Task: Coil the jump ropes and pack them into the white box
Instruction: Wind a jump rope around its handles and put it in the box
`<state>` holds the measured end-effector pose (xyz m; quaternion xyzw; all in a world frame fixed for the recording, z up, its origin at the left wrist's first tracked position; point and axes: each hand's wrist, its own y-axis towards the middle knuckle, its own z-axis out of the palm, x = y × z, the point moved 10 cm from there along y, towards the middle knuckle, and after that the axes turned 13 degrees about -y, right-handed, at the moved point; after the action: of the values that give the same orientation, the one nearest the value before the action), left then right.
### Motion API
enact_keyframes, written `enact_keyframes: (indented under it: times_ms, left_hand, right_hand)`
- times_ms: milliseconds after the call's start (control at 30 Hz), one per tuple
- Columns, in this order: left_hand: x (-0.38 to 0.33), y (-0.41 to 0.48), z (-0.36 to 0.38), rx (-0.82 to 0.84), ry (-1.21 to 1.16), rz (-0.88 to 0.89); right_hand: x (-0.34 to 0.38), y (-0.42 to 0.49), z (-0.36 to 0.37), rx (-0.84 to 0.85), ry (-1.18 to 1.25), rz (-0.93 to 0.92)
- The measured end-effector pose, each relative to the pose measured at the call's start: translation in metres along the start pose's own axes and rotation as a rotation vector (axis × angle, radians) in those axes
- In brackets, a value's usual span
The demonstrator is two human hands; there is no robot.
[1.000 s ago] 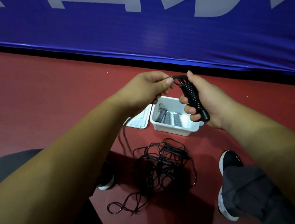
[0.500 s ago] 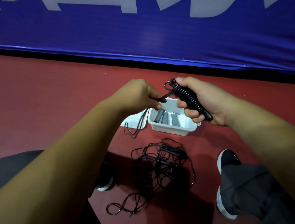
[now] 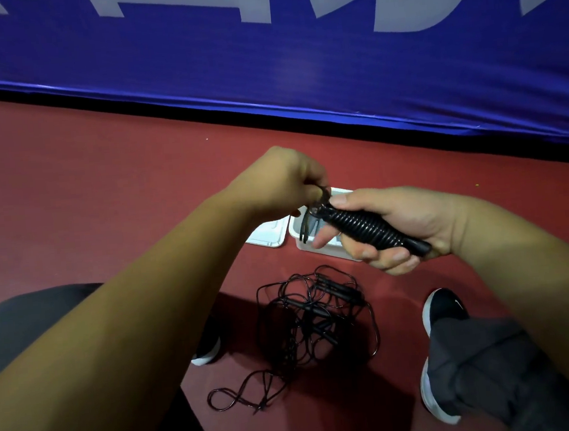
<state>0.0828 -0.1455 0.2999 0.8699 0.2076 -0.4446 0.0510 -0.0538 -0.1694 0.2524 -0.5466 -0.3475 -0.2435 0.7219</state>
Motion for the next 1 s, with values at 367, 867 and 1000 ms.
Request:
enact_keyframes:
  times_ms: [367, 867, 1000]
  left_hand:
    - [-0.028, -0.012, 0.004, -0.029, 0.223, 0.244]
    - [0.008, -0.005, 0.013, 0.016, -0.035, -0.135]
    - [0.010, -0.004, 0.020, 0.036, 0.020, -0.170]
  right_hand:
    - [-0.025, 0.003, -0.025, -0.157, -0.353, 0.223]
    - [-0.003, -0.004, -0.085, -0.723, -0.501, 0.087]
    - [0.002, -0.003, -0.083, -0.764, -0.447, 0.023]
